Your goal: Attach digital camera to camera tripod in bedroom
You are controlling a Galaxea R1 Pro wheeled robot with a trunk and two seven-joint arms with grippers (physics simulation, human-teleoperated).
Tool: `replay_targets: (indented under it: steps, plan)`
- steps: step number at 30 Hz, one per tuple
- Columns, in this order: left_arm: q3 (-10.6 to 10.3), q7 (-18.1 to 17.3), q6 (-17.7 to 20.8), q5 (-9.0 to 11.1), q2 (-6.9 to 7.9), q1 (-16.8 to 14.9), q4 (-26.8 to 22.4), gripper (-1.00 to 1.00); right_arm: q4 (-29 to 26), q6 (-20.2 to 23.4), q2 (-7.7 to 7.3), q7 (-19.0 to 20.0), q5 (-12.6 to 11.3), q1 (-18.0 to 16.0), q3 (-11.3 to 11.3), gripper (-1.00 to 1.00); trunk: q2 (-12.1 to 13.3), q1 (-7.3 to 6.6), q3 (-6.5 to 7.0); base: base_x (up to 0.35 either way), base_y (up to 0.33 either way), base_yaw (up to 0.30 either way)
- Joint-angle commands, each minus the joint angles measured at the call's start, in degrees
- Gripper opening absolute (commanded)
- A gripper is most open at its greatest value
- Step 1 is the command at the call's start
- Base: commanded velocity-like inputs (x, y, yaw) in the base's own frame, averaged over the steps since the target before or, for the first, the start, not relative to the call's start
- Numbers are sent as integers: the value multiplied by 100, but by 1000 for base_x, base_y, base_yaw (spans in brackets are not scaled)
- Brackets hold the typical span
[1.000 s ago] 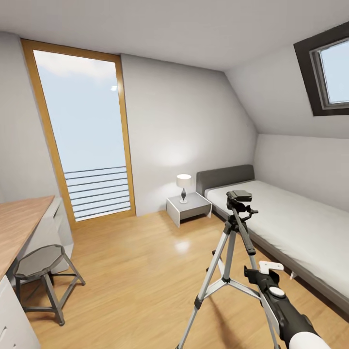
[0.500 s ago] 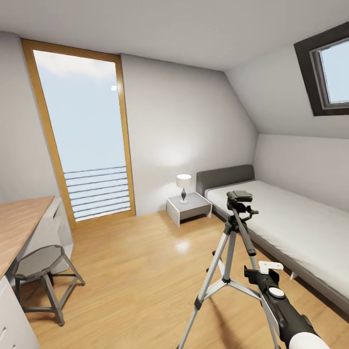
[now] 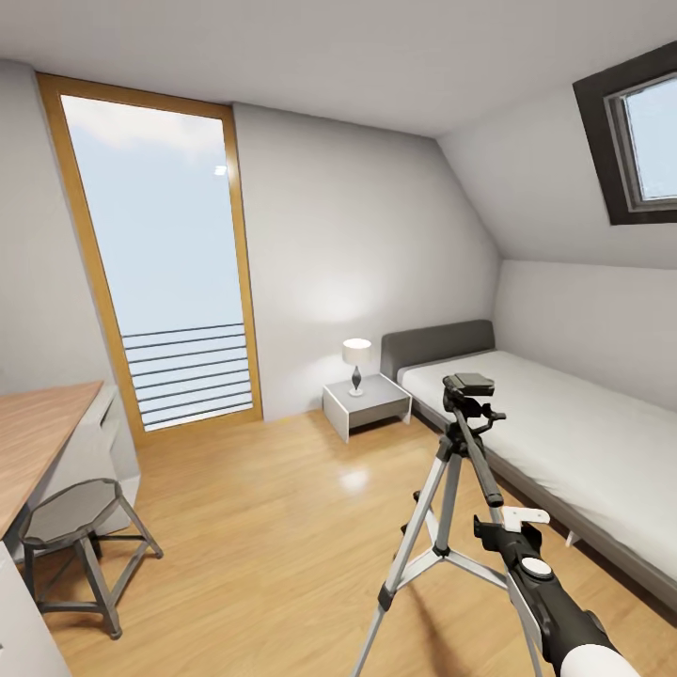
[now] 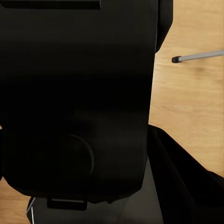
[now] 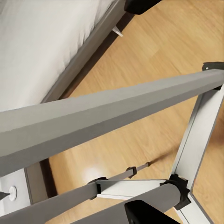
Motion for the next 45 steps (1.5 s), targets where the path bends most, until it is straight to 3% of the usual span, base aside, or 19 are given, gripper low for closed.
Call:
replay_targets:
  steps: [1,45]
  plan:
    - [-50,38,35,20,3,2,-18,-100,3,-6,3,-8,59,-2,-14,100,-4,2,-2,2,0,0]
    - [-50,38,29,12,6,1,-8,-100,3,-4,3,-8,50,-2,-14,100,-4,2,-2,75,0,0]
